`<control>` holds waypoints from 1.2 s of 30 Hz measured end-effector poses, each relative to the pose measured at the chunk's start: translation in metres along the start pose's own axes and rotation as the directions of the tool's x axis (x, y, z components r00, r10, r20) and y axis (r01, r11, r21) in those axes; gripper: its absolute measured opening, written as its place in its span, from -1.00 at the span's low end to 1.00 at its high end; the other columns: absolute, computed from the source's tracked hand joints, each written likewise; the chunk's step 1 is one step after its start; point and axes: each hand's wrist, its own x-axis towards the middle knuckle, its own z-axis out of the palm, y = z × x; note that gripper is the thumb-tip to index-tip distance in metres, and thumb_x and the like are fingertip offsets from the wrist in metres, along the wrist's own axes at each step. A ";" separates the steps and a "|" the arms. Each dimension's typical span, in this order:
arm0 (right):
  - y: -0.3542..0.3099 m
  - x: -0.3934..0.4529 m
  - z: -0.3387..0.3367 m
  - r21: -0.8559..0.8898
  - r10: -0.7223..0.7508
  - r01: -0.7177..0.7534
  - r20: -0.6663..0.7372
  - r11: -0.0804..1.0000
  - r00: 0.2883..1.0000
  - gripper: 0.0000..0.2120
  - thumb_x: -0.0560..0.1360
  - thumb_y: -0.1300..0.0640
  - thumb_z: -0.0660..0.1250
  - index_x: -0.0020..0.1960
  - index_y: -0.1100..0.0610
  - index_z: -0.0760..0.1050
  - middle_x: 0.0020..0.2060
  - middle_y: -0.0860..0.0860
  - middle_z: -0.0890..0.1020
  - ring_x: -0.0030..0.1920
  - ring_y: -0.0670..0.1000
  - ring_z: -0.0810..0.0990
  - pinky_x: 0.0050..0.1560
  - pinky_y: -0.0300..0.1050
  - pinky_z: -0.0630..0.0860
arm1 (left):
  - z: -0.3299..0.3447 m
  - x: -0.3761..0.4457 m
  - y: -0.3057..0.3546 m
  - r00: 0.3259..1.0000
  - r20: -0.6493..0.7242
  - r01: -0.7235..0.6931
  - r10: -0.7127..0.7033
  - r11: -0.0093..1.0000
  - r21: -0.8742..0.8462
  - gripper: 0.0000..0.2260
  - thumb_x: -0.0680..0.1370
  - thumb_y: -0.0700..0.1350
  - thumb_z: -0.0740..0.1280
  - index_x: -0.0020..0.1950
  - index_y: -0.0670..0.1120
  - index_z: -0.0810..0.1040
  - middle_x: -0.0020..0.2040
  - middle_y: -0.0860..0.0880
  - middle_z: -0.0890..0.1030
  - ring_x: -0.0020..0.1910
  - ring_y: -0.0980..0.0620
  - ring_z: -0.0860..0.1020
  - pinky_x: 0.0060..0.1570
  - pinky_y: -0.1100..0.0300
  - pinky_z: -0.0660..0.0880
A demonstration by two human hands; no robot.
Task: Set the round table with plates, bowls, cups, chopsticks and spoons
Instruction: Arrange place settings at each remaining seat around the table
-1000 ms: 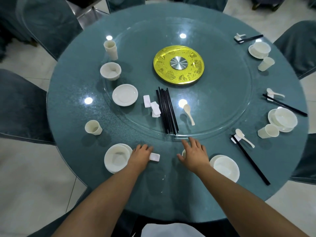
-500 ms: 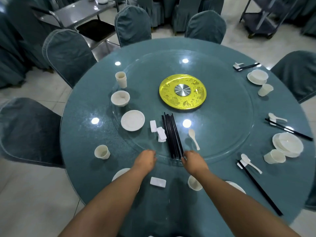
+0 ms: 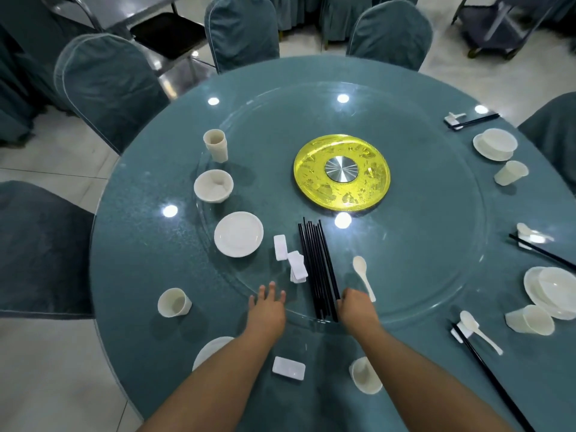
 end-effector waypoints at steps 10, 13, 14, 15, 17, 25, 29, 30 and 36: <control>-0.025 0.028 0.005 -0.036 0.094 -0.094 0.024 0.995 0.995 -0.80 0.57 0.16 0.26 0.13 0.24 0.49 0.10 0.16 0.61 0.12 0.19 0.60 0.05 -0.06 0.51 | -0.011 0.018 -0.004 0.990 0.135 0.016 -0.027 0.997 0.076 -0.32 0.57 -0.19 0.19 0.61 -0.01 -0.08 0.60 -0.12 -0.22 0.57 -0.23 -0.13 0.49 -0.15 0.11; -0.030 0.029 0.006 -0.011 0.119 -0.118 0.029 0.993 0.993 -0.77 0.57 0.17 0.27 0.17 0.27 0.49 0.12 0.19 0.57 0.13 0.21 0.60 0.07 -0.03 0.53 | -0.016 0.019 -0.008 0.988 0.152 0.004 -0.018 0.996 0.091 -0.32 0.57 -0.19 0.17 0.61 0.00 -0.08 0.60 -0.11 -0.22 0.58 -0.21 -0.13 0.48 -0.15 0.13; -0.030 0.028 0.007 -0.003 0.129 -0.129 0.032 0.992 0.991 -0.77 0.56 0.18 0.28 0.16 0.28 0.50 0.12 0.19 0.57 0.12 0.21 0.60 0.06 -0.02 0.54 | -0.016 0.018 -0.008 0.988 0.157 -0.004 -0.011 0.995 0.097 -0.33 0.57 -0.19 0.16 0.61 0.00 -0.08 0.60 -0.11 -0.22 0.58 -0.21 -0.12 0.48 -0.15 0.13; -0.030 0.027 0.008 0.004 0.133 -0.134 0.030 0.991 0.991 -0.79 0.56 0.20 0.28 0.15 0.28 0.50 0.11 0.19 0.58 0.11 0.20 0.61 0.05 -0.02 0.54 | -0.017 0.017 -0.009 0.987 0.160 -0.010 -0.006 0.995 0.103 -0.33 0.56 -0.20 0.15 0.61 0.00 -0.08 0.60 -0.11 -0.21 0.58 -0.21 -0.11 0.48 -0.14 0.13; -0.029 0.027 0.010 0.018 0.138 -0.138 0.015 0.990 0.990 -0.82 0.56 0.25 0.26 0.14 0.28 0.48 0.09 0.19 0.61 0.10 0.19 0.61 0.04 -0.03 0.54 | -0.017 0.014 -0.008 0.987 0.164 -0.021 0.002 0.994 0.112 -0.32 0.56 -0.22 0.14 0.61 0.01 -0.08 0.60 -0.11 -0.22 0.58 -0.20 -0.11 0.48 -0.13 0.15; -0.023 0.027 0.010 0.051 0.166 -0.169 0.053 0.984 0.985 -0.84 0.55 0.22 0.28 0.06 0.29 0.54 0.02 0.20 0.62 0.04 0.19 0.62 -0.04 -0.06 0.54 | -0.021 0.014 -0.009 0.981 0.194 -0.036 0.012 0.992 0.120 -0.33 0.58 -0.21 0.15 0.61 0.01 -0.09 0.60 -0.10 -0.22 0.58 -0.19 -0.12 0.48 -0.14 0.16; -0.019 0.026 0.003 0.082 0.171 -0.179 0.094 0.980 0.981 -0.74 0.55 0.09 0.32 0.05 0.30 0.56 0.00 0.18 0.64 0.06 0.17 0.61 -0.03 -0.09 0.54 | -0.024 0.013 -0.013 0.974 0.225 -0.028 0.007 0.996 0.090 -0.33 0.58 -0.25 0.14 0.61 0.02 -0.10 0.60 -0.08 -0.24 0.58 -0.18 -0.14 0.46 -0.13 0.22; -0.018 0.024 -0.002 0.087 0.173 -0.182 0.098 0.979 0.980 -0.74 0.55 0.08 0.32 0.05 0.29 0.56 0.00 0.17 0.63 0.05 0.17 0.61 -0.05 -0.10 0.53 | -0.026 0.012 -0.013 0.974 0.228 -0.030 0.008 0.995 0.093 -0.32 0.58 -0.26 0.15 0.61 0.02 -0.09 0.60 -0.08 -0.23 0.58 -0.18 -0.13 0.47 -0.12 0.23; 0.003 0.001 -0.035 0.047 0.036 -0.041 0.099 0.998 0.994 -0.88 0.53 0.16 0.27 -0.14 0.20 0.42 -0.18 0.12 0.52 -0.21 0.10 0.48 -0.26 -0.18 0.36 | -0.048 -0.009 -0.008 0.996 -0.036 -0.087 0.085 0.994 -0.065 -0.67 0.55 -0.29 0.14 0.28 -0.14 0.47 0.30 -0.16 0.51 0.25 -0.18 0.50 0.20 -0.02 0.49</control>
